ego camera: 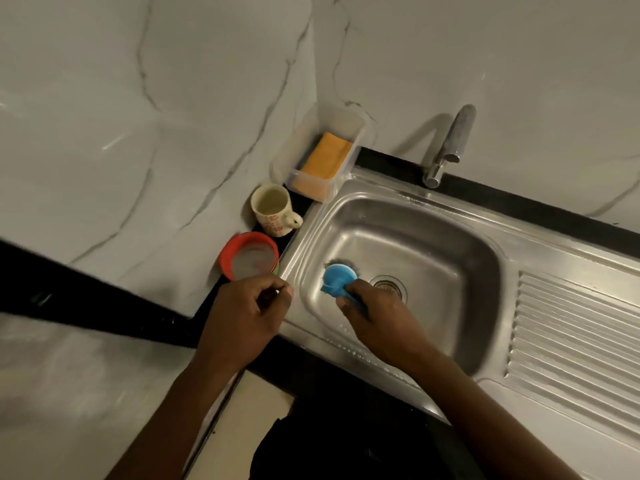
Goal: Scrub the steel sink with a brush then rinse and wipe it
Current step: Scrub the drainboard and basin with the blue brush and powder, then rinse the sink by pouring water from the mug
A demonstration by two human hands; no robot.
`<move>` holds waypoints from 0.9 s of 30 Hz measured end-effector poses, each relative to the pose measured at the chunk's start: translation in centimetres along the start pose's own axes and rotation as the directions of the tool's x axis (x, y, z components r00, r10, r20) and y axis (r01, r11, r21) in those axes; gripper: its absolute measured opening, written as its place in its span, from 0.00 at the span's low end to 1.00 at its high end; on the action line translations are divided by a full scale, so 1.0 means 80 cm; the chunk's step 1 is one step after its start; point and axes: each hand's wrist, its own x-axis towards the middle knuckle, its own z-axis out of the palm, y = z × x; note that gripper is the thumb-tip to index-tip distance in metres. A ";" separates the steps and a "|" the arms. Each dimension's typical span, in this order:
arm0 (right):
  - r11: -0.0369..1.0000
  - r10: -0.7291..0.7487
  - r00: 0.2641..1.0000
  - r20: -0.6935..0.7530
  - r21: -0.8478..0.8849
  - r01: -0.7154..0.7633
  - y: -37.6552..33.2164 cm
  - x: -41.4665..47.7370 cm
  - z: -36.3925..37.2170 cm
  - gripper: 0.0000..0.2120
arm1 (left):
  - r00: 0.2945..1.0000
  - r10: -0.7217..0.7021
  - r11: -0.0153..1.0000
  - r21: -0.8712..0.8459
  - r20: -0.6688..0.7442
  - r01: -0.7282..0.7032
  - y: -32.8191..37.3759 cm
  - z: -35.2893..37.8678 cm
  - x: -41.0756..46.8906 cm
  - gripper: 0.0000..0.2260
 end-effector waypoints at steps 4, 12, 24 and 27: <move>0.984 -0.157 0.987 0.016 -0.088 0.158 -0.037 -0.004 0.024 0.11 | 0.988 -0.033 0.999 0.037 -0.150 0.039 -0.005 -0.020 -0.039 0.04; 0.966 -0.215 0.976 0.038 -0.136 0.218 -0.111 0.004 0.122 0.16 | 0.932 -0.161 0.986 -0.020 -0.326 0.163 -0.036 -0.056 -0.107 0.06; 0.917 -0.282 0.959 -0.035 -0.303 0.259 -0.118 0.046 0.245 0.13 | 0.957 -0.177 0.984 -0.032 -0.228 0.175 -0.081 -0.088 -0.113 0.04; 0.916 -0.287 0.957 -0.044 -0.306 0.261 -0.109 0.047 0.247 0.15 | 0.965 -0.184 0.983 -0.040 -0.188 0.180 -0.086 -0.087 -0.101 0.04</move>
